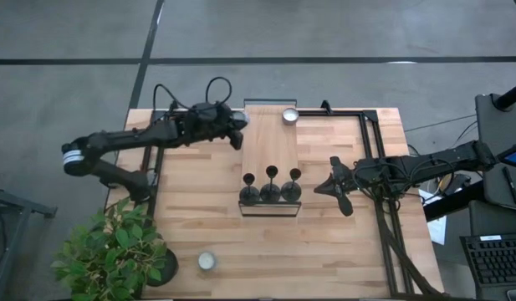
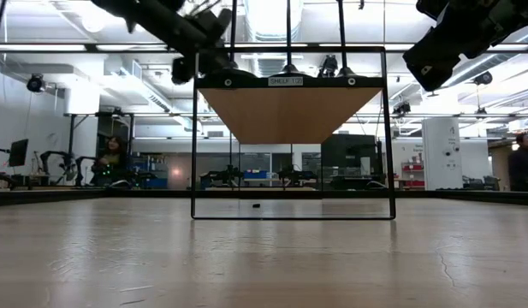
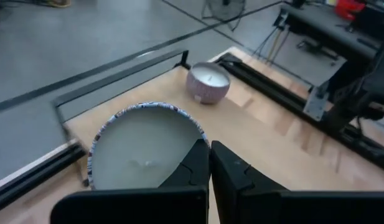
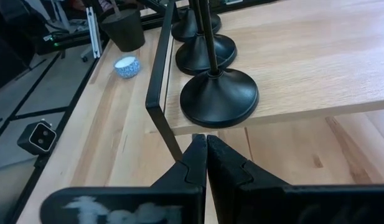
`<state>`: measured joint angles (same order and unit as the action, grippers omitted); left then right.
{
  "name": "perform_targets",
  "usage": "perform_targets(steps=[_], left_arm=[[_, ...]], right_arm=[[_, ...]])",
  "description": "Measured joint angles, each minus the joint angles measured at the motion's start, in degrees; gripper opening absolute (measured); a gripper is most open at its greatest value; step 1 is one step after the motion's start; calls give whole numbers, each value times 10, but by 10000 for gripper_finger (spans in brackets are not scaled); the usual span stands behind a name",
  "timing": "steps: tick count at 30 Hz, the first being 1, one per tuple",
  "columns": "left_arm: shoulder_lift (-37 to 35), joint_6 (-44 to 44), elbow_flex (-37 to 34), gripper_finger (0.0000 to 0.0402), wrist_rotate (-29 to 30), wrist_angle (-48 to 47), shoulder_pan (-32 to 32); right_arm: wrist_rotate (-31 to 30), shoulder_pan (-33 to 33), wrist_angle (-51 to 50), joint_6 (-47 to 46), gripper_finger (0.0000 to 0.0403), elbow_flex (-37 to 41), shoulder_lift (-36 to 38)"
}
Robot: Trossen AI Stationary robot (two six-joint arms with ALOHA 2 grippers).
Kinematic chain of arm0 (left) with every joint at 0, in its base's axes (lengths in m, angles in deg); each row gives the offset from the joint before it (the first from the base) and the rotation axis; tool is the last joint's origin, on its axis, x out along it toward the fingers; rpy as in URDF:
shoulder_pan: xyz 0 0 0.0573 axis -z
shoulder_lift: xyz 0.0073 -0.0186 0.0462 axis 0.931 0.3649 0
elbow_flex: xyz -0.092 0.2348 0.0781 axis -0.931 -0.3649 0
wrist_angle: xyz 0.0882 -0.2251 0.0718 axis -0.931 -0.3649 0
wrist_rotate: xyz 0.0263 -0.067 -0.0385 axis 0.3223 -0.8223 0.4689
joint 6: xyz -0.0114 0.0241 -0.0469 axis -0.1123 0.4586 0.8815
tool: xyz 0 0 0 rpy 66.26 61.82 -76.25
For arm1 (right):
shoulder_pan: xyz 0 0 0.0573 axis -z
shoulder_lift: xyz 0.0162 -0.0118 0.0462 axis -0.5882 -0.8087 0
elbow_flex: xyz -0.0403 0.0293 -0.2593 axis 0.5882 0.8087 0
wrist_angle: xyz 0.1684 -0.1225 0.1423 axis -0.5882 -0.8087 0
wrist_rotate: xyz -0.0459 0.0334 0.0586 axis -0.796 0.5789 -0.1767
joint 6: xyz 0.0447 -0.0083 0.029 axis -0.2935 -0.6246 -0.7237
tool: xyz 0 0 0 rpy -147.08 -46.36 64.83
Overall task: Pick & Place candle stick holders
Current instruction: Put the red scented candle on the shelf
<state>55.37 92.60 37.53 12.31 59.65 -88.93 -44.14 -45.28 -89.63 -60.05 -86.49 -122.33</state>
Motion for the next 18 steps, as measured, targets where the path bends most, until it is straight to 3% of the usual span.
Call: perform_targets(steps=[10, 18], left_arm=[[108, -17, 92, 0, -80, -29, -56], [214, -24, 256, 0, -71, -231, -73]], right_arm=[[0, 0, 0, 5, 8, 0, 0], [0, 0, 0, 7, 8, 5, 0]])
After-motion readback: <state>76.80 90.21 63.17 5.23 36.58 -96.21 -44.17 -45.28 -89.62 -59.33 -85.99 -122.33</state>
